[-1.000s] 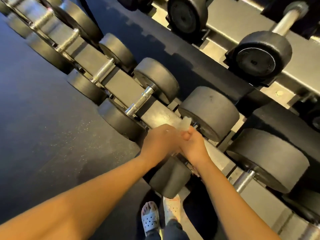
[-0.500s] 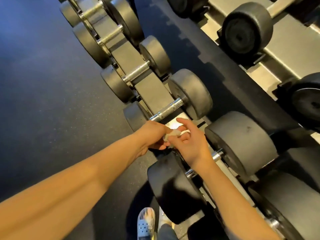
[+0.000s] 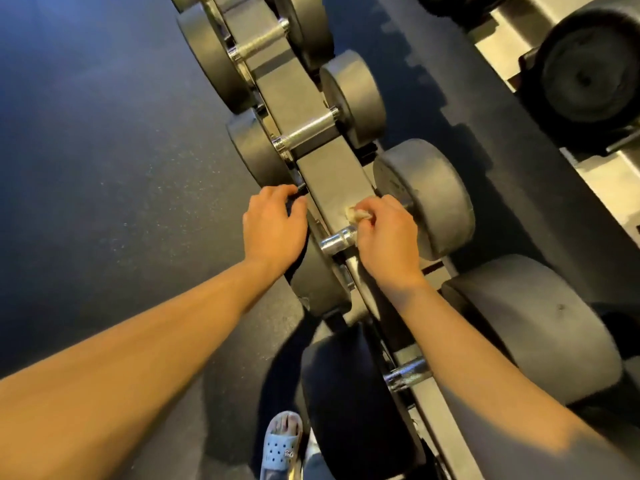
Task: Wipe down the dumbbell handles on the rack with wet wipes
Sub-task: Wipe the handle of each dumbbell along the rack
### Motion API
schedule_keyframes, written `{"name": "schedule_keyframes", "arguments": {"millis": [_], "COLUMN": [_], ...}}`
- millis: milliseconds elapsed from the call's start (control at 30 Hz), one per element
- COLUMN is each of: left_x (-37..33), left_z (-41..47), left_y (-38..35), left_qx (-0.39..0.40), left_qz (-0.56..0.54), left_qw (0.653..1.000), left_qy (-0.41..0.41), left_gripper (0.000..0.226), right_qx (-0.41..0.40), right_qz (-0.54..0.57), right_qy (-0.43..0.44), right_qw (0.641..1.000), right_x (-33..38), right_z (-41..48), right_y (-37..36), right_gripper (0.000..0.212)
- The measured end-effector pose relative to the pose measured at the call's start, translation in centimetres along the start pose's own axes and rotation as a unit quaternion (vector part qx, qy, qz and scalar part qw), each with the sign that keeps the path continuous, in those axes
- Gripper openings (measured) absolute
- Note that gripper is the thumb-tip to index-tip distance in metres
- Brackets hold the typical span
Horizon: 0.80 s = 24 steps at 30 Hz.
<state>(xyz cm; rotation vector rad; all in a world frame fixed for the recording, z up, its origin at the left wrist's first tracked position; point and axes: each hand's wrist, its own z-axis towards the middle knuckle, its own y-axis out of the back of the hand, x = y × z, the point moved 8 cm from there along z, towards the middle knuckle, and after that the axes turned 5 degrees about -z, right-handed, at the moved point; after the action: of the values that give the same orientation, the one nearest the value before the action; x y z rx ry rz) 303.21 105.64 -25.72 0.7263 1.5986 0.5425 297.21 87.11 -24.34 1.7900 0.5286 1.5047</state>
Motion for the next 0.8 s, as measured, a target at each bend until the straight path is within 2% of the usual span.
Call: {"name": "schedule_keyframes", "arguments": {"millis": [100,200,267,367,433,500,600,667,733,800], "left_x": [1.0,0.7,0.7,0.7,0.7,0.8,0.9,0.9,0.9,0.8], "left_z": [-0.1,-0.3,-0.1,-0.1,-0.1,-0.1,0.0,0.0,0.1,0.2], "left_y": [-0.7,-0.4,-0.5,-0.7,-0.7,-0.8,-0.9,-0.9,-0.9,-0.9], "left_qx": [-0.027,-0.037,-0.029,-0.019,-0.018,-0.016,-0.010,-0.010,-0.009,-0.006], "left_qz": [-0.086,-0.079,-0.066,-0.054,-0.050,-0.049,-0.047,-0.040,-0.033,-0.029], "left_qw": [0.994,0.994,0.996,0.997,0.997,0.997,0.997,0.997,0.998,0.998], "left_qy": [0.062,0.058,0.062,0.059,0.057,0.060,0.059,0.058,0.057,0.053], "left_gripper": [0.035,0.034,0.034,0.034,0.034,0.034,0.036,0.035,0.033,0.032], "right_qx": [0.015,0.028,0.082,0.157,0.167,0.144,0.146,0.232,0.340,0.392], "right_qz": [-0.098,-0.097,-0.082,-0.132,-0.191,-0.263,-0.295,-0.266,-0.228,-0.229], "right_qy": [0.024,0.083,0.120,0.193,0.226,0.203,0.124,0.104,0.101,0.090], "right_qw": [0.995,0.991,0.986,0.960,0.941,0.932,0.936,0.930,0.907,0.886], "right_x": [-0.4,-0.3,0.2,1.3,1.5,0.8,0.6,2.1,3.7,4.3], "right_z": [0.9,-0.7,-1.9,-1.8,-0.4,1.7,3.4,3.2,2.7,3.4], "right_y": [-2.0,-3.9,-5.4,-5.9,-4.9,-3.3,-2.7,-4.7,-7.0,-7.5], "right_gripper": [0.018,0.015,0.017,0.018,0.011,0.011,0.013,0.011,0.007,0.017]}}
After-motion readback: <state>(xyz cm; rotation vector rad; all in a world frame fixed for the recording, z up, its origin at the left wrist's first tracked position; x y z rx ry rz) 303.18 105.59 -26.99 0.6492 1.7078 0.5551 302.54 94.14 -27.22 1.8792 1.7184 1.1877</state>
